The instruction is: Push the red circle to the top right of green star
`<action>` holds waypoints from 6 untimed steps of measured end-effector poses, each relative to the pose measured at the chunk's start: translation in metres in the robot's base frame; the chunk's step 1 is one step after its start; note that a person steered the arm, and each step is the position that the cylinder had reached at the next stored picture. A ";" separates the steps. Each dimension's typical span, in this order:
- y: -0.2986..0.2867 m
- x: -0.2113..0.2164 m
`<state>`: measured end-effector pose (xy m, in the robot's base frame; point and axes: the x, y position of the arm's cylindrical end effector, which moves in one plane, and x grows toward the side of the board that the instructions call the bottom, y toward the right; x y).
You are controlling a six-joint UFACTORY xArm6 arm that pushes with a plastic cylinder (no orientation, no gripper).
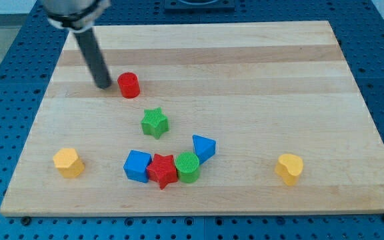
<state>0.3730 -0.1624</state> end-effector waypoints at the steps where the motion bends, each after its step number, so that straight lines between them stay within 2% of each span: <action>1: 0.067 0.016; 2: 0.061 0.016; 3: 0.036 0.036; 4: 0.051 0.059; 6: 0.083 0.052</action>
